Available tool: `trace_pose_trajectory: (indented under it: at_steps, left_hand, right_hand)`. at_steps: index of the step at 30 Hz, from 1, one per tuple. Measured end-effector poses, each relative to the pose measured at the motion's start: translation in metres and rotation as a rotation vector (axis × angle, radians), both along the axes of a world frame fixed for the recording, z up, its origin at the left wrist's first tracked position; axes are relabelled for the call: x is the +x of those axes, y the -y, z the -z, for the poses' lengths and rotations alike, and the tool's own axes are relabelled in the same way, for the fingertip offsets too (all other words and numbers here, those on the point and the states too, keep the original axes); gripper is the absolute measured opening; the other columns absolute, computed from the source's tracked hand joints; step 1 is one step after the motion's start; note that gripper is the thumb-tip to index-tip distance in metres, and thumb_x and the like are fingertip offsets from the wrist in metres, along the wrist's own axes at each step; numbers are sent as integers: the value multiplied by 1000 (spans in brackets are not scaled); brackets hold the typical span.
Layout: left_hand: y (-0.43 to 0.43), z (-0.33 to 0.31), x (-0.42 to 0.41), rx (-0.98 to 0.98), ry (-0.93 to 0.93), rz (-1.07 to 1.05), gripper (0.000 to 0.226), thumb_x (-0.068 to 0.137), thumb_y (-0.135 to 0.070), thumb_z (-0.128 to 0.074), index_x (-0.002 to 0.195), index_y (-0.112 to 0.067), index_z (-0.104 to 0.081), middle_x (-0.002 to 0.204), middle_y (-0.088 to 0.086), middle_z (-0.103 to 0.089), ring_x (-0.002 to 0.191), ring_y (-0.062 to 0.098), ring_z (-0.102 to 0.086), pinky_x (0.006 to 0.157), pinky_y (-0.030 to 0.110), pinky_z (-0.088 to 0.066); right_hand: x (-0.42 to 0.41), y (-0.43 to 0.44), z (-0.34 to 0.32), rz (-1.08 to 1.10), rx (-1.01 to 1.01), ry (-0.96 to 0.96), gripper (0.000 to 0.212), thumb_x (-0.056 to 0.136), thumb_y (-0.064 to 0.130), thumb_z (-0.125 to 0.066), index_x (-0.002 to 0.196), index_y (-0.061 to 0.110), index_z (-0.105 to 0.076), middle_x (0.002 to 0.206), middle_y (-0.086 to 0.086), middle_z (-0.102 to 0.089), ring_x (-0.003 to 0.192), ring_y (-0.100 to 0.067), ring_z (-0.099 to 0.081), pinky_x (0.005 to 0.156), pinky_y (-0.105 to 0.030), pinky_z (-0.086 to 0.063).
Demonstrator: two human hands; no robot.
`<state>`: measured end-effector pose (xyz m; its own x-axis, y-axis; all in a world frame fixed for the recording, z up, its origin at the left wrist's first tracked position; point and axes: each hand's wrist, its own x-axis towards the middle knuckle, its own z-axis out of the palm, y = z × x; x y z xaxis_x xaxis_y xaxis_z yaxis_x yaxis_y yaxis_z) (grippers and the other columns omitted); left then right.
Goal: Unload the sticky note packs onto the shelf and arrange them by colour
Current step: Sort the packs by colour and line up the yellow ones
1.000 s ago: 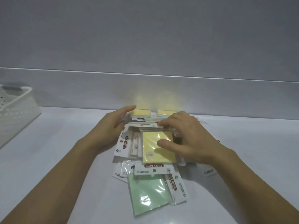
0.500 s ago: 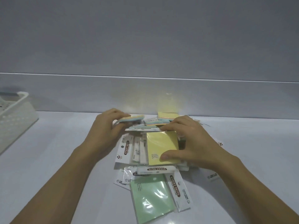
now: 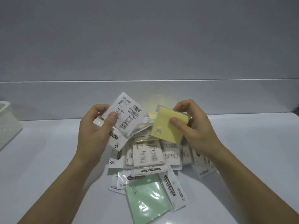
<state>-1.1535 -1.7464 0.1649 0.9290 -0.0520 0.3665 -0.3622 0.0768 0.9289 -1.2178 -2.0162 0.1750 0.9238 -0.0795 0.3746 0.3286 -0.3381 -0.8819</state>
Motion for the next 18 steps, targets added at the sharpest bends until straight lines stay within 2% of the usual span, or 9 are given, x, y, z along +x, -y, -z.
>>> trace_pose_trajectory:
  at_steps: [2,4,6,9,11,15,18]
  left_hand:
    - [5,-2,-6,-58,-61,55,20,85,-43,-73,99,-29,-70,103,11,-75,87,29,-76,69,39,-62]
    - [9,-2,-10,-66,-137,88,28,81,-47,-74,101,-29,-71,102,12,-77,86,32,-76,73,44,-62]
    - [13,-1,-12,-33,-199,92,28,80,-44,-74,103,-28,-71,101,11,-77,84,33,-76,72,49,-62]
    - [16,-2,-16,34,-194,88,25,82,-32,-74,106,-29,-70,104,7,-77,85,32,-77,72,49,-62]
    - [17,-3,-18,70,-153,111,28,84,-22,-78,108,-32,-69,106,3,-77,87,29,-77,69,45,-63]
    - [24,-9,-23,151,26,155,29,90,2,-69,101,-25,-69,106,0,-76,96,20,-75,70,30,-63]
    - [32,-21,-23,277,269,140,22,86,-3,-76,94,-20,-65,103,-3,-75,105,17,-72,82,35,-61]
  right_hand:
    - [1,4,-3,23,121,-9,20,87,27,-74,102,31,-61,105,10,-64,89,-15,-65,68,-38,-58]
    - [2,9,-4,46,200,-25,29,82,25,-79,105,32,-63,110,1,-66,95,-24,-69,74,-44,-62]
    - [0,12,-5,54,260,-45,41,78,23,-85,111,32,-62,117,-6,-66,103,-32,-69,78,-45,-63]
    - [-1,18,-8,73,302,-52,62,72,15,-90,124,26,-58,122,-7,-66,104,-28,-71,75,-37,-63]
    - [-2,20,-11,91,321,-45,71,70,6,-90,129,26,-56,117,-8,-69,98,-22,-73,70,-31,-61]
    - [-1,26,-14,148,419,-37,79,69,1,-90,133,31,-54,122,-6,-67,103,-18,-71,78,-33,-62]
    - [2,32,-17,187,546,-70,79,72,0,-88,136,28,-50,112,-2,-75,100,-16,-74,79,-35,-63]
